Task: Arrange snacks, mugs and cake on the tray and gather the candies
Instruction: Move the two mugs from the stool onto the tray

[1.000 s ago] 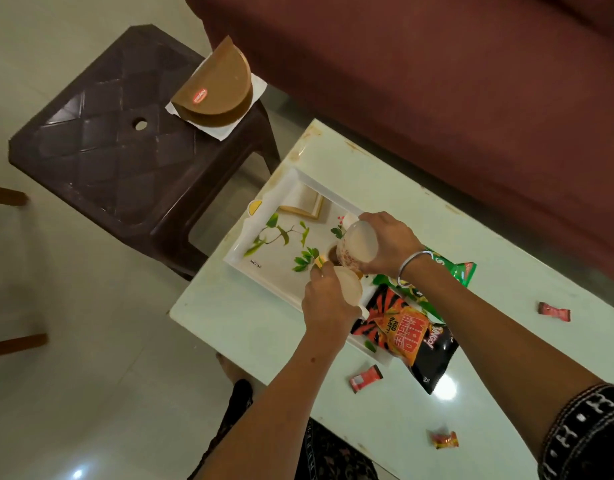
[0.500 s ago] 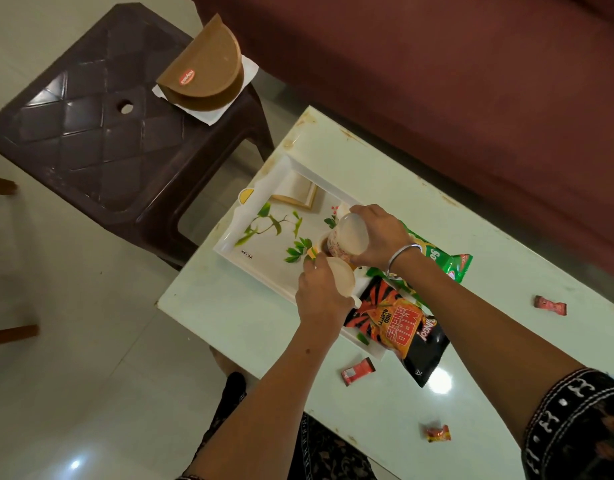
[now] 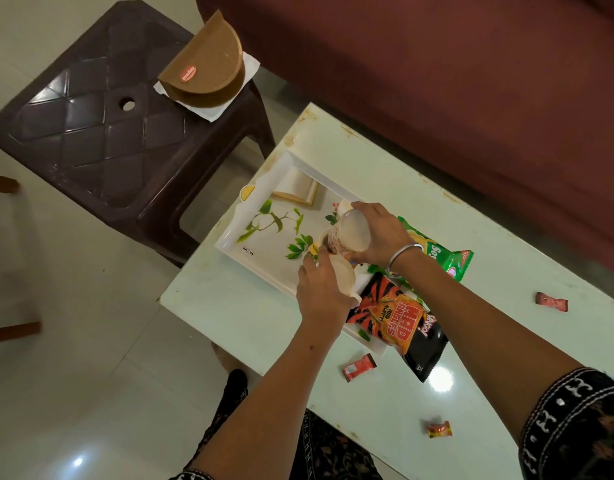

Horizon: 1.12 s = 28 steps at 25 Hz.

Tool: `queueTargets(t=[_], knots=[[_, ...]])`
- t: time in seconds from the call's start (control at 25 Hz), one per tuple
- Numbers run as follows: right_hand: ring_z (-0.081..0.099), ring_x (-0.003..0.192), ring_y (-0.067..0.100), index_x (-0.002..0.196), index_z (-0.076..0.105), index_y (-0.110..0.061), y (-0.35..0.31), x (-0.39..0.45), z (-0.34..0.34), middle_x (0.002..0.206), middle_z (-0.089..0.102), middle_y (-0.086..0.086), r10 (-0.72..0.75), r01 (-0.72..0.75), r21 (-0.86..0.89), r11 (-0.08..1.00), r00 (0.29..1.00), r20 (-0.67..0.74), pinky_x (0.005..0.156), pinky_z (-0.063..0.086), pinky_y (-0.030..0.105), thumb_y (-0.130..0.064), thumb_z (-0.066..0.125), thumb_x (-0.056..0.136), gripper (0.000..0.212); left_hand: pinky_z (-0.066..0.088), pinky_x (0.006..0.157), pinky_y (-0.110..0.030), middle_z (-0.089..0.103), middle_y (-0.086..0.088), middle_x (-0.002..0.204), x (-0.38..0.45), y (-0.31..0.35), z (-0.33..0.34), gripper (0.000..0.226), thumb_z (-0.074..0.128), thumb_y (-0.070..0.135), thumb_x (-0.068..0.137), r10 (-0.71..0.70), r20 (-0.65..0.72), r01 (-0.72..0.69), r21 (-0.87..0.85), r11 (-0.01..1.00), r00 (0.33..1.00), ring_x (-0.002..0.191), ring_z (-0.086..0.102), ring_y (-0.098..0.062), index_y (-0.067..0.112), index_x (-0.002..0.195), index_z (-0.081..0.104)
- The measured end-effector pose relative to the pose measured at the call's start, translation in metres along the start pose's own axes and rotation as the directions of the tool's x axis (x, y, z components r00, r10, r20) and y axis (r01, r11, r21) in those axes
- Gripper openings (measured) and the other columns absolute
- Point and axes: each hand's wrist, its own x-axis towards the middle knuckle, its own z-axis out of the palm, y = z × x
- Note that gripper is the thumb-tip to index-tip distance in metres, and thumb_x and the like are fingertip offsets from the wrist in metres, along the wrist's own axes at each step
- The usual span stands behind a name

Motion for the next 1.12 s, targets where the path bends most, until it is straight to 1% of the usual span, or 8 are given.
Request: queueTargets(t=[0.2, 0.32, 0.4, 0.56, 0.68, 0.8, 0.92, 1.12], knots=[[0.039, 0.13, 0.026, 0.14, 0.03, -0.016, -0.006, -0.014, -0.009, 0.142, 0.038, 0.008, 0.009, -0.007, 0.047, 0.999, 1.0, -0.025, 0.105, 0.037, 0.038, -0.027, 0.084, 0.058, 0.099, 0.045, 0.1, -0.044, 0.033, -0.011, 0.144, -0.006, 0.0, -0.017, 0.113, 0.088, 0.034, 0.051, 0.046, -0.001, -0.046, 0.005, 0.999, 0.999, 0.131, 0.035, -0.029, 0.016, 0.14, 0.02], [0.041, 0.129, 0.029, 0.14, 0.031, -0.014, -0.016, -0.029, -0.017, 0.142, 0.038, 0.011, 0.009, -0.006, 0.03, 1.0, 0.997, -0.078, 0.104, 0.038, 0.037, -0.014, 0.078, 0.066, 0.087, 0.043, 0.102, -0.044, 0.033, -0.011, 0.144, -0.012, -0.002, -0.037, 0.112, 0.087, 0.029, 0.053, 0.075, 0.014, -0.075, -0.037, 0.997, 0.997, 0.131, 0.035, -0.029, 0.013, 0.14, 0.02], [0.044, 0.126, 0.03, 0.139, 0.034, -0.014, -0.026, -0.042, -0.024, 0.142, 0.039, 0.01, 0.022, -0.015, 0.054, 0.998, 0.99, -0.142, 0.102, 0.039, 0.037, -0.004, 0.07, 0.069, 0.079, 0.04, 0.104, -0.041, 0.036, -0.01, 0.144, -0.02, -0.007, -0.055, 0.1, 0.083, 0.027, 0.06, 0.095, 0.007, -0.094, -0.05, 0.994, 0.995, 0.131, 0.038, -0.027, 0.01, 0.14, 0.025], [0.048, 0.121, 0.029, 0.132, 0.045, -0.014, -0.057, -0.064, -0.041, 0.135, 0.05, 0.01, 0.085, -0.006, 0.25, 0.968, 0.948, -0.307, 0.102, 0.038, 0.036, -0.003, 0.064, 0.076, 0.06, 0.04, 0.097, -0.031, 0.052, -0.007, 0.132, -0.045, -0.023, -0.098, 0.063, 0.072, 0.028, 0.074, 0.07, -0.119, -0.094, -0.203, 0.975, 0.99, 0.121, 0.048, -0.022, 0.011, 0.129, 0.047], [0.054, 0.113, 0.028, 0.125, 0.052, -0.012, -0.097, -0.07, -0.054, 0.125, 0.058, 0.01, 0.103, 0.064, 0.413, 0.908, 0.924, -0.368, 0.099, 0.045, 0.041, -0.003, 0.064, 0.078, 0.049, 0.036, 0.092, -0.022, 0.056, -0.004, 0.128, -0.06, -0.036, -0.139, 0.057, 0.072, 0.028, 0.076, 0.023, -0.234, -0.1, -0.321, 0.942, 0.972, 0.118, 0.051, -0.019, 0.015, 0.127, 0.05], [0.056, 0.112, 0.025, 0.122, 0.054, -0.013, -0.14, -0.06, -0.062, 0.125, 0.058, 0.008, 0.075, 0.121, 0.464, 0.878, 0.921, -0.382, 0.097, 0.046, 0.039, -0.004, 0.065, 0.078, 0.046, 0.037, 0.084, -0.018, 0.062, -0.005, 0.119, -0.057, -0.044, -0.185, 0.048, 0.072, 0.024, 0.076, 0.032, -0.338, -0.151, -0.332, 0.931, 0.941, 0.108, 0.056, -0.017, 0.013, 0.12, 0.056], [0.057, 0.11, 0.023, 0.122, 0.055, -0.015, -0.181, -0.041, -0.068, 0.125, 0.059, 0.007, 0.067, 0.148, 0.496, 0.856, 0.918, -0.39, 0.097, 0.047, 0.037, -0.007, 0.064, 0.08, 0.043, 0.042, 0.088, -0.024, 0.062, -0.006, 0.12, -0.039, -0.051, -0.228, 0.044, 0.07, 0.023, 0.077, 0.084, -0.36, -0.2, -0.299, 0.933, 0.929, 0.111, 0.057, -0.019, 0.011, 0.119, 0.058], [0.057, 0.108, 0.023, 0.121, 0.056, -0.012, -0.235, 0.002, -0.075, 0.121, 0.06, 0.009, 0.123, 0.123, 0.494, 0.86, 0.891, -0.437, 0.097, 0.048, 0.038, -0.01, 0.061, 0.084, 0.038, 0.043, 0.102, -0.035, 0.054, -0.008, 0.134, 0.004, -0.059, -0.28, 0.061, 0.07, 0.019, 0.079, 0.129, -0.28, -0.218, -0.315, 0.924, 0.951, 0.124, 0.05, -0.021, 0.012, 0.133, 0.043]])
